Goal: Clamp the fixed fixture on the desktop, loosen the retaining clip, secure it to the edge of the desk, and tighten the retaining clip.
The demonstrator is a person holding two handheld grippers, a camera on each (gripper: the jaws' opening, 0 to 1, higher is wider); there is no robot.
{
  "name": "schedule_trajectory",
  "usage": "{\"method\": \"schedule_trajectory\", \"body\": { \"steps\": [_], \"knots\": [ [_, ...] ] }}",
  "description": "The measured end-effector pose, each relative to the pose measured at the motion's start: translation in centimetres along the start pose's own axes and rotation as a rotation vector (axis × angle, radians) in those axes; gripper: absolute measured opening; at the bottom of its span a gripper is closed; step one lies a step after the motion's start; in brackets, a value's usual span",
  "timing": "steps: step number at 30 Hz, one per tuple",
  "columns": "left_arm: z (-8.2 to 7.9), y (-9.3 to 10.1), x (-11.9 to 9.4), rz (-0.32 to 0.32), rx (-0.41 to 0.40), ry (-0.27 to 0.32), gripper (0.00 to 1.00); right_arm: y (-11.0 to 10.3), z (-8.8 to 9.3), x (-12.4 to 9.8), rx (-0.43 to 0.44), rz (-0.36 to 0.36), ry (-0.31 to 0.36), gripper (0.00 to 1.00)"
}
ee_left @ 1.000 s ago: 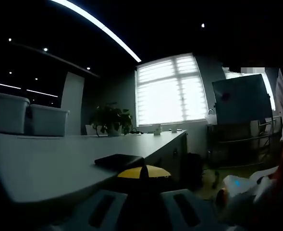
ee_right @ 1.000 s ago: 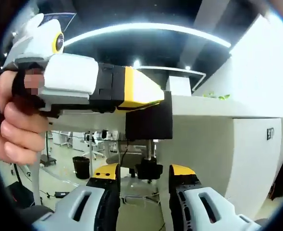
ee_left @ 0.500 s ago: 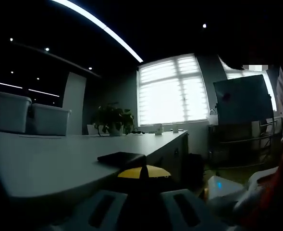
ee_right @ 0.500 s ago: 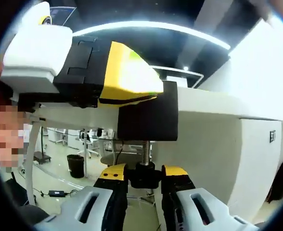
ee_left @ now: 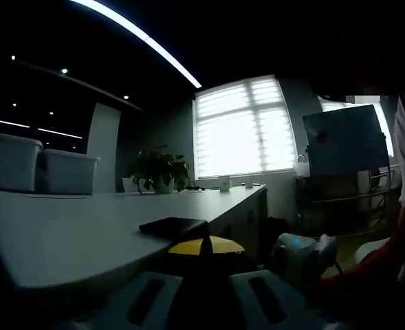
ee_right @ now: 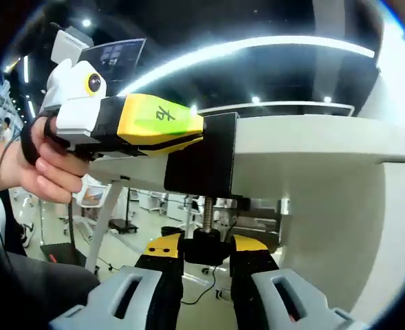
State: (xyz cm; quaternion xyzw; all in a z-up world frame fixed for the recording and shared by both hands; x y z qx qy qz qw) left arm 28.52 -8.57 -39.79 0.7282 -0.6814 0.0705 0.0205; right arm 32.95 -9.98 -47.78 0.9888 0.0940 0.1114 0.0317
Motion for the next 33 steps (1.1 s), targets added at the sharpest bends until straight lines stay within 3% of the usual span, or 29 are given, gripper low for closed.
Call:
{"method": "schedule_trajectory", "body": {
  "steps": [3, 8, 10, 11, 12, 13, 15, 19, 21, 23, 27, 33],
  "knots": [
    [0.0, 0.0, 0.0, 0.0, -0.004, 0.005, 0.01, 0.0, 0.1, 0.2, 0.035, -0.086, -0.002, 0.24],
    [0.0, 0.0, 0.0, 0.003, -0.004, 0.004, 0.01, -0.2, 0.1, 0.3, 0.024, -0.121, -0.004, 0.24],
    [0.0, 0.0, 0.0, 0.003, -0.003, 0.005, 0.01, 0.1, 0.2, 0.1, 0.024, -0.054, -0.019, 0.26],
    [0.0, 0.0, 0.0, 0.004, -0.003, 0.005, 0.01, 0.6, -0.1, -0.1, 0.046, 0.037, -0.008, 0.29],
    [0.0, 0.0, 0.0, 0.006, 0.002, 0.002, 0.01, 0.8, -0.7, -0.4, 0.026, 0.083, 0.032, 0.35],
    [0.0, 0.0, 0.0, 0.007, 0.004, -0.001, 0.01, 0.9, -0.9, -0.7, 0.028, 0.124, 0.04, 0.43],
    [0.0, 0.0, 0.0, 0.008, 0.006, -0.003, 0.01, 0.9, -1.2, -1.3, 0.056, 0.236, 0.047, 0.5],
    [0.0, 0.0, 0.0, 0.011, 0.002, 0.003, 0.01, 0.6, -0.5, -2.2, 0.027, 0.432, -0.012, 0.45],
    [0.0, 0.0, 0.0, 0.01, 0.004, 0.006, 0.01, 0.4, 0.0, -2.4, 0.094, 0.525, -0.042, 0.4],
    [0.0, 0.0, 0.0, 0.008, 0.006, 0.006, 0.01, -0.4, 0.3, -2.0, 0.062, 0.539, -0.078, 0.36],
    [0.0, 0.0, 0.0, 0.003, 0.006, 0.014, 0.01, -0.6, 0.3, -0.5, -0.104, 0.582, -0.097, 0.36],
    [0.0, 0.0, 0.0, 0.002, -0.001, 0.018, 0.01, 1.0, 0.8, 0.1, -0.101, 0.609, -0.111, 0.27]
  ]
}}
Point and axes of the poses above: the point that each gripper's makers call its tool centre point, and the gripper's own axes: x roughly forward along the fingers, y roughly to its right, z roughly out of its underside, the point moved 1 cm from there along -x, roughly backward along the fingers, and after that the axes turned 12 degrees about z, right-handed, at the moved point
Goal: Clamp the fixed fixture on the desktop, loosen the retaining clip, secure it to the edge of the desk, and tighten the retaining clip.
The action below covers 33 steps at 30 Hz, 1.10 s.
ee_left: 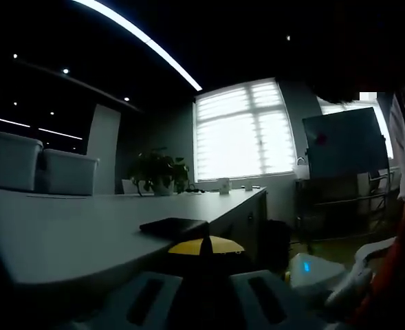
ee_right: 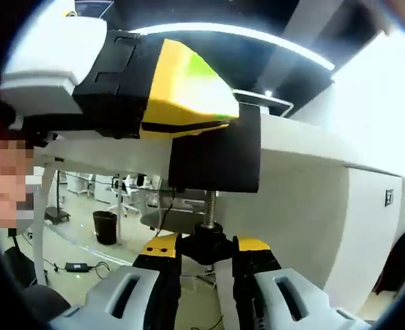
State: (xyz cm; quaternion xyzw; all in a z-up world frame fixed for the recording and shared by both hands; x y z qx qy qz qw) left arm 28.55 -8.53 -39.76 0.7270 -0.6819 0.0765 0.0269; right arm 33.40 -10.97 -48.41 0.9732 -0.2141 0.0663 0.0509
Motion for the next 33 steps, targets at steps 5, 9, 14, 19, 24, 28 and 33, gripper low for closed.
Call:
{"method": "schedule_trajectory", "body": {
  "steps": [5, 9, 14, 19, 24, 28, 33],
  "knots": [
    [0.0, 0.0, 0.0, -0.002, 0.002, -0.001, 0.01, 0.2, -0.1, -0.4, -0.009, -0.043, 0.032, 0.27],
    [0.0, 0.0, 0.0, -0.001, -0.002, 0.001, 0.01, -0.2, -0.2, -0.3, 0.028, -0.163, 0.071, 0.27],
    [0.0, 0.0, 0.0, 0.0, -0.001, -0.004, 0.01, -0.5, -0.3, -1.0, 0.047, -0.38, 0.116, 0.26],
    [0.0, 0.0, 0.0, 0.0, 0.0, -0.006, 0.01, -1.0, 0.1, -0.9, 0.072, -0.569, 0.119, 0.25],
    [0.0, 0.1, -0.1, 0.0, 0.0, -0.008, 0.01, -1.3, 0.2, -0.9, 0.082, -0.67, 0.1, 0.25],
    [0.0, 0.1, -0.1, 0.0, 0.002, -0.01, 0.01, -1.4, 0.1, -1.0, 0.093, -0.733, 0.095, 0.25],
    [0.0, 0.1, -0.1, 0.002, 0.0, -0.014, 0.01, -1.5, 0.1, -1.1, 0.102, -0.771, 0.09, 0.25]
  ]
}}
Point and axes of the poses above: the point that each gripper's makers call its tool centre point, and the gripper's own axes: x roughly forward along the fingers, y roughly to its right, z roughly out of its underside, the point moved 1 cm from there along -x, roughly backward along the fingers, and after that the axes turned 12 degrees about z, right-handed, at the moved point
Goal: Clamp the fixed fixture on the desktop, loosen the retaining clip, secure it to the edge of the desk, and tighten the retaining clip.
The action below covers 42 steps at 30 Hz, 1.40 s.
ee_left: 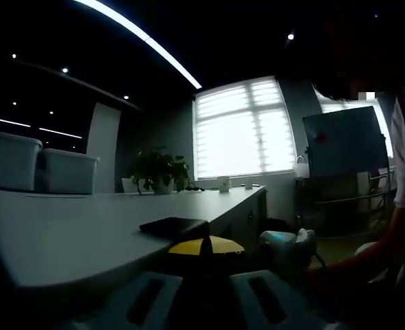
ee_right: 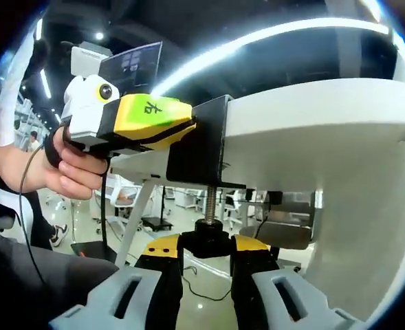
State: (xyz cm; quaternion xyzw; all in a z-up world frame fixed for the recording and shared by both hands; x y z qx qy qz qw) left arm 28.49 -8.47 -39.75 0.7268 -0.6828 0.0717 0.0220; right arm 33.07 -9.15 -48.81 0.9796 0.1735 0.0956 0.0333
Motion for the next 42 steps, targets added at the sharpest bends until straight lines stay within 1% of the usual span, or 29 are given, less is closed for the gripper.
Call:
{"method": "schedule_trajectory", "body": {
  "steps": [2, 4, 5, 6, 7, 8, 9, 11, 13, 14, 15, 16, 17, 18, 19, 20, 21, 22, 24, 25, 26, 27, 31, 34, 37, 40, 42],
  "knots": [
    [0.0, 0.0, 0.0, 0.0, 0.001, 0.0, 0.01, 0.0, 0.0, 0.0, 0.002, 0.013, 0.002, 0.25],
    [0.0, 0.0, 0.0, -0.004, 0.009, -0.001, 0.01, 0.3, 0.2, -0.1, 0.01, 0.059, -0.007, 0.26],
    [0.0, 0.0, 0.0, -0.005, 0.014, -0.002, 0.01, 0.7, 0.2, -0.2, 0.002, 0.109, -0.016, 0.3],
    [0.0, 0.0, 0.0, -0.005, 0.016, -0.001, 0.01, 1.4, 0.2, -0.2, -0.025, 0.18, -0.022, 0.38],
    [0.0, 0.0, 0.0, -0.005, 0.015, 0.001, 0.01, 1.6, 0.3, -0.4, -0.076, 0.223, -0.044, 0.45],
    [0.0, -0.1, 0.0, -0.005, 0.011, 0.003, 0.01, 1.2, 0.0, -0.5, -0.104, 0.232, -0.041, 0.51],
    [0.0, -0.1, 0.0, -0.004, 0.008, 0.005, 0.01, 1.0, -0.2, -0.6, -0.112, 0.252, -0.038, 0.53],
    [0.0, -0.1, 0.0, -0.005, 0.011, 0.006, 0.01, 0.1, -0.4, -0.7, -0.102, 0.265, -0.041, 0.49],
    [0.0, -0.1, 0.0, -0.006, 0.015, 0.007, 0.01, -0.2, -0.1, -0.9, -0.145, 0.31, -0.064, 0.47],
    [0.0, -0.1, 0.0, -0.007, 0.016, 0.006, 0.01, 0.4, 0.2, -1.3, -0.186, 0.392, -0.096, 0.47],
    [0.0, -0.1, 0.0, -0.007, 0.016, 0.005, 0.01, 1.0, 0.5, -1.6, -0.205, 0.459, -0.131, 0.47],
    [0.0, -0.1, 0.0, -0.007, 0.015, 0.005, 0.01, 0.8, 0.4, -1.7, -0.18, 0.479, -0.133, 0.46],
    [0.0, -0.1, 0.0, -0.008, 0.015, 0.006, 0.01, 0.5, 0.0, -1.6, -0.139, 0.486, -0.108, 0.47],
    [0.0, -0.1, 0.0, -0.008, 0.014, 0.009, 0.01, 0.2, -0.4, -1.8, -0.077, 0.497, -0.08, 0.47],
    [0.0, -0.1, 0.0, -0.009, 0.014, 0.011, 0.01, 0.1, -0.7, -2.0, -0.031, 0.517, -0.076, 0.47],
    [0.0, -0.1, 0.0, -0.009, 0.014, 0.015, 0.01, 0.2, -0.8, -2.2, -0.013, 0.545, -0.082, 0.47],
    [0.0, -0.1, 0.0, -0.011, 0.01, 0.019, 0.01, 0.5, -0.9, -2.3, -0.013, 0.575, -0.083, 0.47],
    [0.0, -0.1, 0.0, -0.012, 0.008, 0.022, 0.01, 1.1, -1.0, -2.5, -0.022, 0.629, -0.082, 0.46],
    [0.0, -0.1, 0.0, -0.015, 0.007, 0.026, 0.01, 1.9, -1.3, -2.7, -0.028, 0.688, -0.072, 0.41],
    [0.0, -0.1, 0.0, -0.016, 0.006, 0.028, 0.01, 2.1, -1.3, -2.6, -0.035, 0.689, -0.083, 0.41],
    [0.0, -0.1, 0.0, -0.017, 0.005, 0.028, 0.01, 2.5, -1.7, -2.6, -0.029, 0.715, -0.075, 0.43],
    [0.0, -0.1, 0.0, -0.016, 0.004, 0.029, 0.01, 2.5, -1.9, -2.4, -0.029, 0.714, -0.065, 0.43],
    [0.1, -0.1, -0.1, -0.021, 0.004, 0.027, 0.01, 1.8, -2.1, -1.3, -0.053, 0.707, -0.066, 0.32],
    [0.1, -0.1, -0.1, -0.023, 0.003, 0.026, 0.01, 1.8, -2.1, -0.9, -0.05, 0.704, -0.072, 0.31],
    [0.1, -0.1, -0.1, -0.021, 0.002, 0.024, 0.01, 1.6, -1.4, -0.5, -0.023, 0.688, -0.1, 0.31],
    [0.2, -0.1, -0.1, -0.022, 0.004, 0.022, 0.01, 1.9, -1.4, -0.9, -0.037, 0.698, -0.099, 0.26],
    [0.2, -0.1, -0.1, -0.021, 0.002, 0.022, 0.01, 1.6, -1.7, -1.3, -0.028, 0.67, -0.085, 0.26]
  ]
}}
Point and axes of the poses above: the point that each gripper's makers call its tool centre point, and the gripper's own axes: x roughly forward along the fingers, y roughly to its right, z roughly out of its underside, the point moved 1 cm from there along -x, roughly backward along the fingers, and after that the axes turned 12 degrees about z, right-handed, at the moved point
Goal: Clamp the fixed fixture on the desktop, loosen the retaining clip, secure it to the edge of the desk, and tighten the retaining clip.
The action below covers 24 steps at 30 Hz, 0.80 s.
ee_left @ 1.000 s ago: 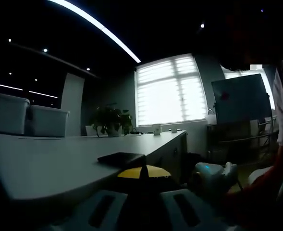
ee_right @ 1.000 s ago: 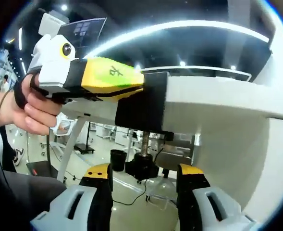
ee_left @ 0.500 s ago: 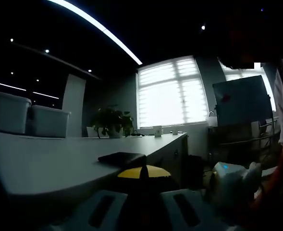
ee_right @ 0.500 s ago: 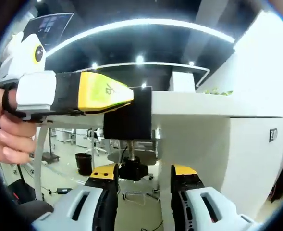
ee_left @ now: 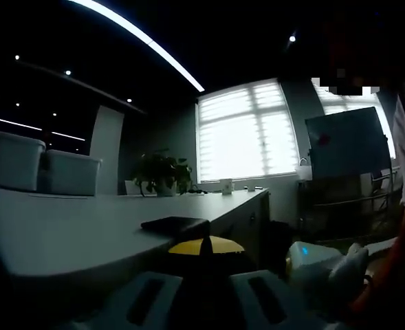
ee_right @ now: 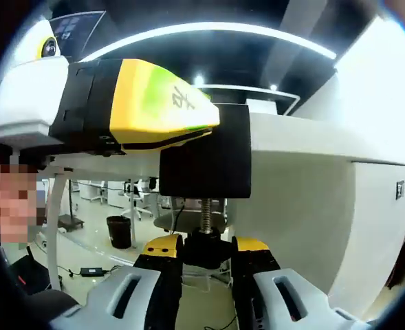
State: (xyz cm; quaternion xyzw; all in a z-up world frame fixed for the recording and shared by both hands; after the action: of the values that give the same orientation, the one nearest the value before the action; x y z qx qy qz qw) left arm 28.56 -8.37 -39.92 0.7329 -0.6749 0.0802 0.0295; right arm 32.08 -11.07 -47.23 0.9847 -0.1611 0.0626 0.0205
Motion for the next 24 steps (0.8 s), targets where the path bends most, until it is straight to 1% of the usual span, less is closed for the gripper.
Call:
{"method": "schedule_trajectory", "body": {
  "steps": [2, 3, 5, 9, 10, 11, 14, 15, 17, 19, 21, 24],
  "knots": [
    [0.0, 0.0, 0.0, 0.001, 0.001, -0.001, 0.01, 0.1, -0.2, -0.4, -0.005, -0.018, 0.016, 0.26],
    [0.0, 0.0, 0.0, 0.002, 0.002, -0.002, 0.01, 0.0, -0.3, -0.4, -0.006, -0.042, 0.028, 0.26],
    [0.0, 0.0, 0.0, 0.003, 0.001, -0.003, 0.01, -0.2, -0.4, -0.3, 0.027, -0.108, 0.041, 0.26],
    [0.0, 0.0, 0.0, 0.005, 0.0, -0.003, 0.01, -0.1, -0.8, -0.3, 0.034, -0.238, 0.078, 0.26],
    [0.0, 0.0, 0.0, 0.005, 0.0, -0.004, 0.01, -1.0, 0.6, 0.7, 0.028, -0.274, 0.082, 0.26],
    [0.0, 0.0, 0.0, 0.005, 0.0, -0.004, 0.01, -1.3, 0.9, 1.0, 0.025, -0.309, 0.084, 0.26],
    [0.0, 0.0, 0.0, 0.005, -0.002, -0.004, 0.01, -1.7, 1.2, 1.0, 0.029, -0.408, 0.096, 0.26],
    [0.0, 0.0, 0.0, 0.006, -0.002, -0.004, 0.01, -1.9, 1.3, 1.0, 0.015, -0.466, 0.104, 0.26],
    [0.0, 0.0, 0.0, 0.006, -0.003, -0.002, 0.01, -2.1, 1.4, 1.0, 0.0, -0.541, 0.113, 0.26],
    [0.0, 0.0, 0.0, 0.006, -0.004, -0.001, 0.01, -2.2, 1.4, 1.0, 0.013, -0.609, 0.111, 0.26],
    [0.0, 0.0, 0.0, 0.006, -0.005, -0.003, 0.01, -2.2, 1.4, 0.9, 0.025, -0.653, 0.102, 0.25],
    [0.0, 0.0, 0.0, 0.007, -0.005, -0.006, 0.01, -2.2, 1.4, 0.9, 0.036, -0.68, 0.097, 0.25]
  ]
}}
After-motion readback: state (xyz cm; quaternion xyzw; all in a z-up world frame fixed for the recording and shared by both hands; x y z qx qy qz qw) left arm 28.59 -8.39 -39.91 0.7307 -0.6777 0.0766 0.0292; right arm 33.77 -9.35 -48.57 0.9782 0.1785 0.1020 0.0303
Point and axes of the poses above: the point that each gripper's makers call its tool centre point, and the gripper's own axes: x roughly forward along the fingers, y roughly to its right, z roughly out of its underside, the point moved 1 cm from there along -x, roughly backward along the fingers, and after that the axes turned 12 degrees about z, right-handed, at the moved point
